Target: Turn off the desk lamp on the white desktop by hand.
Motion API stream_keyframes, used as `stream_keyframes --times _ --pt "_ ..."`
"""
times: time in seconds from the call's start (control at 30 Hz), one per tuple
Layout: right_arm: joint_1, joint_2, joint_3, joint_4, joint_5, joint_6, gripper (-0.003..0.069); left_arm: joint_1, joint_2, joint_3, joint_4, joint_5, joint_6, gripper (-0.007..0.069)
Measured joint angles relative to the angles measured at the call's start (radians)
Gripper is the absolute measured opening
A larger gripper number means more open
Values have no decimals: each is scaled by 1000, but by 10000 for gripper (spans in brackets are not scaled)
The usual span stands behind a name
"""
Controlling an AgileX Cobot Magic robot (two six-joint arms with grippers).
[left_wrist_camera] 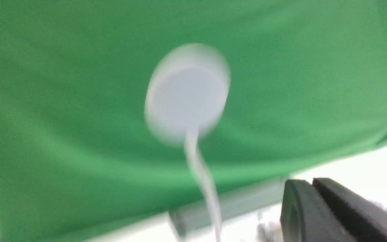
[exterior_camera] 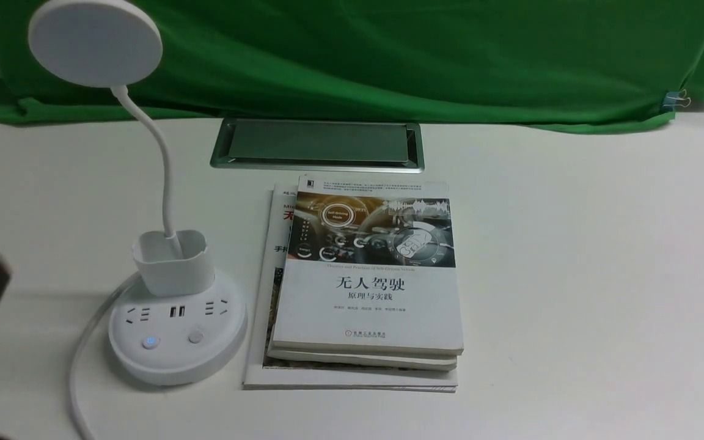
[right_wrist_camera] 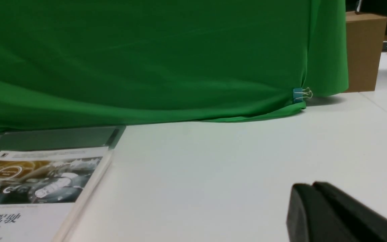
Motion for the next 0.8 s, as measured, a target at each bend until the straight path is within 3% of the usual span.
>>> stream_keyframes --times 0.1,0.27,0.8 --pt "0 0 0 0 0 0 36 74 -85 67 -20 68 -51 19" --pt "0 0 0 0 0 0 36 218 -178 118 -89 352 -52 19" --pt "0 0 0 0 -1 0 36 232 -182 118 -89 342 -41 19"
